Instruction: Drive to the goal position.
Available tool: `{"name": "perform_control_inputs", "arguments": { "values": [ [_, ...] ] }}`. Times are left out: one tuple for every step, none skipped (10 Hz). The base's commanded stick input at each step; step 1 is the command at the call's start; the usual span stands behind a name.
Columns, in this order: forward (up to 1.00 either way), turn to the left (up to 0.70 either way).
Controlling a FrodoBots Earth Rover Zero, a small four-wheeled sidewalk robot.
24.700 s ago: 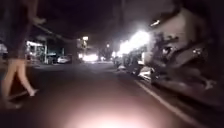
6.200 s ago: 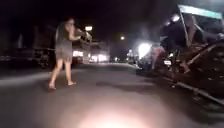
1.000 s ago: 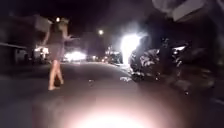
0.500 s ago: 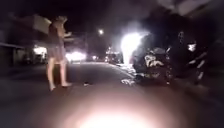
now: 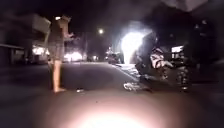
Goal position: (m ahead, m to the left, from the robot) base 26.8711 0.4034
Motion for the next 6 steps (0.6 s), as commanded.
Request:
{"name": "perform_control_inputs", "arguments": {
  "values": [
    [1.0,0.0],
    [1.0,0.0],
    [1.0,0.0],
    [1.0,0.0],
    [1.0,0.0],
    [1.0,0.0]
  ]
}}
